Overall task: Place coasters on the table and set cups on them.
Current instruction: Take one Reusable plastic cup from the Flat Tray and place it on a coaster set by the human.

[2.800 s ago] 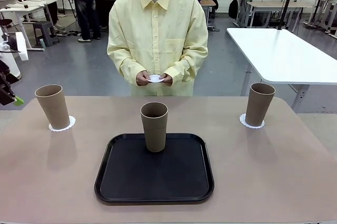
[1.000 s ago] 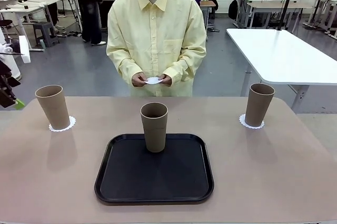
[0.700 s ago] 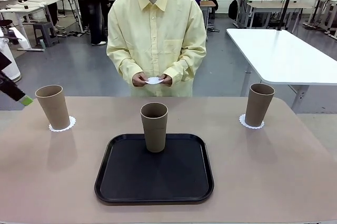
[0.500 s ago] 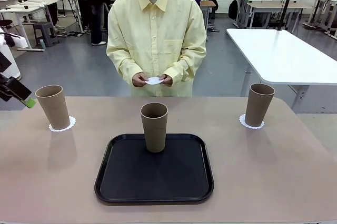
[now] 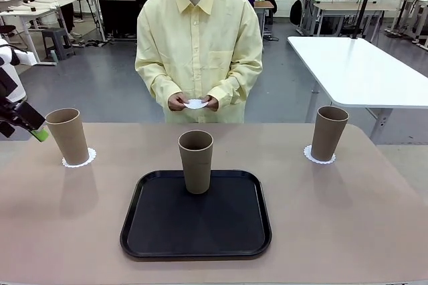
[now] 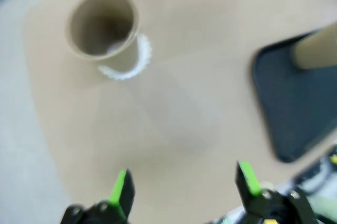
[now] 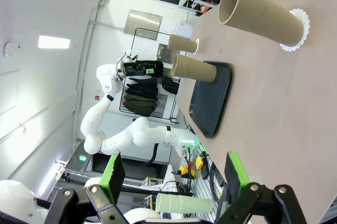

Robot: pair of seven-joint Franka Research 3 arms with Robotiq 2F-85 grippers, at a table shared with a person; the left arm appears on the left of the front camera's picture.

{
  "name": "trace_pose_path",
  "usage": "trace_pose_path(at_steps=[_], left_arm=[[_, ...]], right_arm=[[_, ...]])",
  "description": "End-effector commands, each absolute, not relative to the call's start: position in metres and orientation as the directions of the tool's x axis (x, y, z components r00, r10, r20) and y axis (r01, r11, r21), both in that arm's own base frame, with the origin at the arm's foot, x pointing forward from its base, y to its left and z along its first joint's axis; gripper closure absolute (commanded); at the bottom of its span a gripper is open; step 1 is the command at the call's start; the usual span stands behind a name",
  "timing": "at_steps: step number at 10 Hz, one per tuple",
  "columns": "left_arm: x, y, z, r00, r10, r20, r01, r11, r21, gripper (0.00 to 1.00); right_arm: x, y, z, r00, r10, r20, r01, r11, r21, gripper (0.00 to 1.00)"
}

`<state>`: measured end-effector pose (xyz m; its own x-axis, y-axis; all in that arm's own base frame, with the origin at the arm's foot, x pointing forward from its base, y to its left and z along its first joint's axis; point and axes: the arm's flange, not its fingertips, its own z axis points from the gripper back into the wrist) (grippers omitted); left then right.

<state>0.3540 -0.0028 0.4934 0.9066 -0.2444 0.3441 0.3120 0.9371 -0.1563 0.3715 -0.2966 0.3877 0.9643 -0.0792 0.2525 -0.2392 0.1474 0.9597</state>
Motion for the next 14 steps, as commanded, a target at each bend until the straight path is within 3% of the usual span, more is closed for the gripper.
trace_pose_path(at_steps=[1, 3, 7, 14], left_arm=[[0.356, 0.029, 0.473, 0.896, -0.248, 0.369, 0.426, 0.718, -0.55, 0.0], [0.376, 0.077, 0.466, 0.932, -0.18, 0.316, 0.363, 0.519, -0.774, 0.0], [0.36, 0.184, 0.478, 0.953, -0.051, 0.299, 0.3, 0.293, -0.908, 0.0], [0.362, 0.252, 0.46, 0.961, -0.031, 0.276, 0.272, 0.303, -0.913, 0.0]], right_arm=[[0.372, -0.297, 0.388, 0.968, -0.083, 0.237, -0.223, 0.154, 0.963, 0.0], [0.372, -0.297, 0.388, 0.968, -0.083, 0.237, -0.223, 0.154, 0.963, 0.0], [0.372, -0.297, 0.388, 0.968, -0.083, 0.237, -0.223, 0.154, 0.963, 0.0], [0.372, -0.297, 0.388, 0.968, -0.083, 0.237, -0.223, 0.154, 0.963, 0.0]])
